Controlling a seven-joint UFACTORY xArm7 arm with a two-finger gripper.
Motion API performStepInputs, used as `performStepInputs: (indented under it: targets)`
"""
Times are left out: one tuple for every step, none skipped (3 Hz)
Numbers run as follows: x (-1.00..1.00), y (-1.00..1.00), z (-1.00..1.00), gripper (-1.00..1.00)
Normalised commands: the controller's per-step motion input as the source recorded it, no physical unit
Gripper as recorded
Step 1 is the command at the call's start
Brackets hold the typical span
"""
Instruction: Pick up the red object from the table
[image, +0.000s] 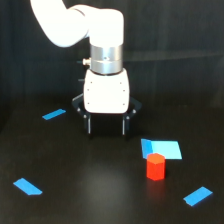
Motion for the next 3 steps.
performStepInputs:
  targets:
    - [0.94,-0.7,-0.42,1.0]
    - [0.92,-0.72,0.07,0.93]
    - [0.78,-0.73,0.12,1.0]
